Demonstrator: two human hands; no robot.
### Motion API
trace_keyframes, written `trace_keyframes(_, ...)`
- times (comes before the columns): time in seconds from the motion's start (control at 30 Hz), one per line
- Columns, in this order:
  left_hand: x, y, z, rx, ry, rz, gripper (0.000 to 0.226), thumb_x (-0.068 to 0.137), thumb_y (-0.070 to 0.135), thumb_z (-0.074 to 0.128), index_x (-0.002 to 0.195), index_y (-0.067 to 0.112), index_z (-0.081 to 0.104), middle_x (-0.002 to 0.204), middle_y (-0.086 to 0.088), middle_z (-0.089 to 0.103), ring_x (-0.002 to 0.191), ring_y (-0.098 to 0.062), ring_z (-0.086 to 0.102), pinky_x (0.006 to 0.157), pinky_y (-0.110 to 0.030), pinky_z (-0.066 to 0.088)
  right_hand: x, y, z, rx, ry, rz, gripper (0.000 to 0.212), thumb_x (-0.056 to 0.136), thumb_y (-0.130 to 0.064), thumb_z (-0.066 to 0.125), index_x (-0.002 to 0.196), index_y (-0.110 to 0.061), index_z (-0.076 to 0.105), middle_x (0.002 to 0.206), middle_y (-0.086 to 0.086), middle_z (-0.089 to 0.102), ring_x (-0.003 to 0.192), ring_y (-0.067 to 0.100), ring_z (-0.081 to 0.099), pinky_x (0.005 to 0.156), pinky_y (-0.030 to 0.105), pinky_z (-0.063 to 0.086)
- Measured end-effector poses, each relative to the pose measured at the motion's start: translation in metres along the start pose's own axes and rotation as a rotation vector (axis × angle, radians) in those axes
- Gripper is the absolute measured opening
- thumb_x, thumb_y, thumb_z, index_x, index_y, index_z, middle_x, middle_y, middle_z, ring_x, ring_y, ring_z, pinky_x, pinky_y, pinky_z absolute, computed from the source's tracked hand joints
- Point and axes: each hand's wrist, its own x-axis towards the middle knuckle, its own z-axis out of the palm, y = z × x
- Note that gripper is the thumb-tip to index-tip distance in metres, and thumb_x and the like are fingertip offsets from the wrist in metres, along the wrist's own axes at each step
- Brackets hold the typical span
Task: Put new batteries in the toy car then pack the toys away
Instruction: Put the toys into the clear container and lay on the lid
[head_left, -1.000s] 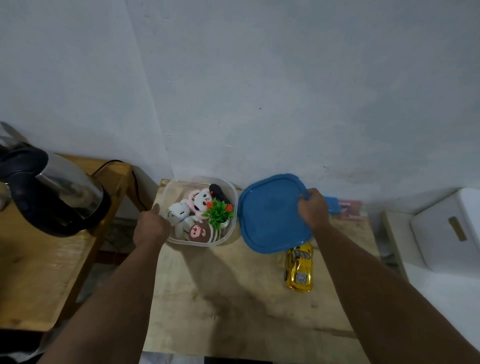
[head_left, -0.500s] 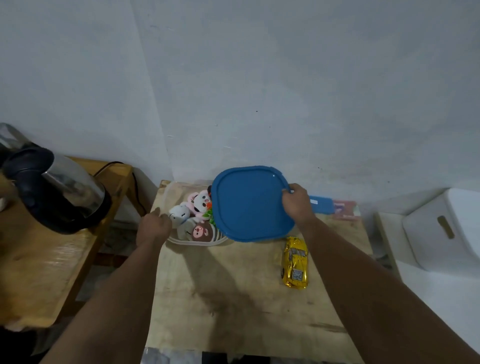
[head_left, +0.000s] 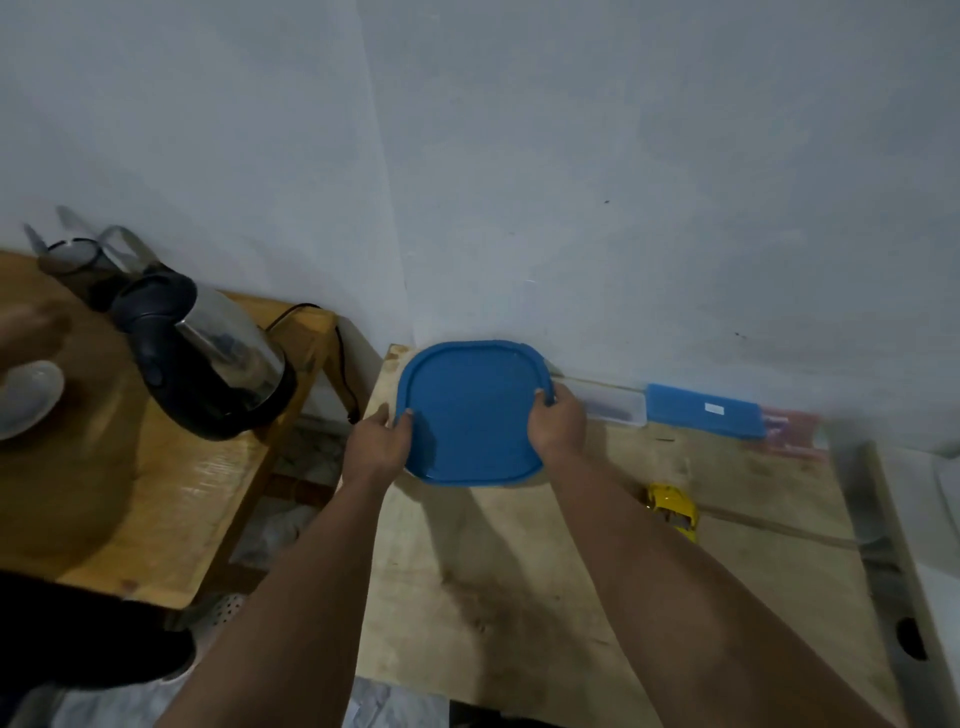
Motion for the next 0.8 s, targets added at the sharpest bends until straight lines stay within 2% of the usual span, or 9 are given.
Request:
trace_keyframes(0.07,0.003,-0.003,0.001,0.097,0.01,0.064,0.059,0.105,0.044,0.05,0.154,0.01,0.047,0.144,-0.016,0.06,0.128,-0.036,0.06,0.103,-0.049,0.054,0.001,0.001,0.009,-0.007,-0.005,-0.002,0.031,0.104,-0.028,0.045,0.12,-0.013,0.068,0.109,0.008,0.07,0.091,0.024,0.062,0.078,0.03,0.046)
trace_keyframes(0.13,0.005,-0.006,0.002,0.173,0.037,0.119,0.049,0.107,0.042,0.046,0.139,0.009,0.061,0.119,-0.013,0.07,0.109,-0.033,0.067,0.091,-0.047,0.059,0.003,0.003,0.015,-0.009,-0.005,-0.004,0.034,0.105,-0.03,0.044,0.126,-0.016,0.065,0.114,0.007,0.069,0.1,0.027,0.064,0.083,0.032,0.049)
trace_keyframes(0.2,0.007,-0.008,0.004,0.215,0.066,0.151,0.045,0.107,0.044,0.044,0.122,0.009,0.068,0.097,-0.008,0.069,0.092,-0.028,0.068,0.08,-0.044,0.06,0.005,0.003,0.019,-0.002,-0.004,0.007,0.037,0.106,-0.034,0.043,0.132,-0.017,0.062,0.119,0.007,0.068,0.107,0.029,0.063,0.088,0.035,0.049)
trace_keyframes(0.3,0.009,-0.011,0.006,0.245,0.116,0.158,0.045,0.106,0.049,0.045,0.114,0.012,0.069,0.088,-0.004,0.067,0.083,-0.023,0.065,0.073,-0.04,0.059,0.008,0.005,0.023,-0.028,0.005,0.018,0.041,0.104,-0.04,0.043,0.137,-0.019,0.059,0.122,0.008,0.066,0.109,0.03,0.062,0.094,0.04,0.052)
trace_keyframes(0.43,0.011,-0.012,0.01,0.261,0.14,0.161,0.045,0.105,0.053,0.044,0.11,0.015,0.068,0.086,-0.002,0.067,0.081,-0.021,0.066,0.07,-0.037,0.058,0.006,0.016,0.024,-0.104,-0.006,-0.028,0.043,0.103,-0.048,0.039,0.136,-0.025,0.056,0.115,0.009,0.065,0.1,0.031,0.063,0.089,0.045,0.056)
trace_keyframes(0.63,0.018,-0.015,0.012,0.347,0.164,0.21,0.047,0.104,0.055,0.04,0.109,0.016,0.065,0.089,-0.004,0.067,0.083,-0.023,0.068,0.075,-0.046,0.062,-0.001,0.024,0.019,-0.135,-0.029,-0.061,0.044,0.104,-0.05,0.036,0.138,-0.027,0.051,0.114,0.004,0.063,0.1,0.026,0.061,0.084,0.038,0.053)
trace_keyframes(0.7,0.02,-0.017,0.012,0.354,0.152,0.258,0.045,0.105,0.053,0.038,0.122,0.017,0.059,0.098,-0.006,0.067,0.092,-0.026,0.069,0.08,-0.048,0.061,-0.002,0.024,0.02,-0.14,-0.028,-0.064,0.042,0.104,-0.05,0.036,0.136,-0.027,0.051,0.113,0.004,0.063,0.098,0.025,0.061,0.083,0.038,0.053)
trace_keyframes(0.8,0.019,-0.018,0.012,0.346,0.128,0.285,0.053,0.108,0.048,0.035,0.156,0.024,0.037,0.127,-0.01,0.061,0.115,-0.031,0.063,0.096,-0.052,0.056,-0.005,0.024,0.02,-0.139,-0.013,-0.064,0.041,0.104,-0.05,0.037,0.133,-0.026,0.053,0.11,0.003,0.064,0.096,0.025,0.062,0.081,0.039,0.054)
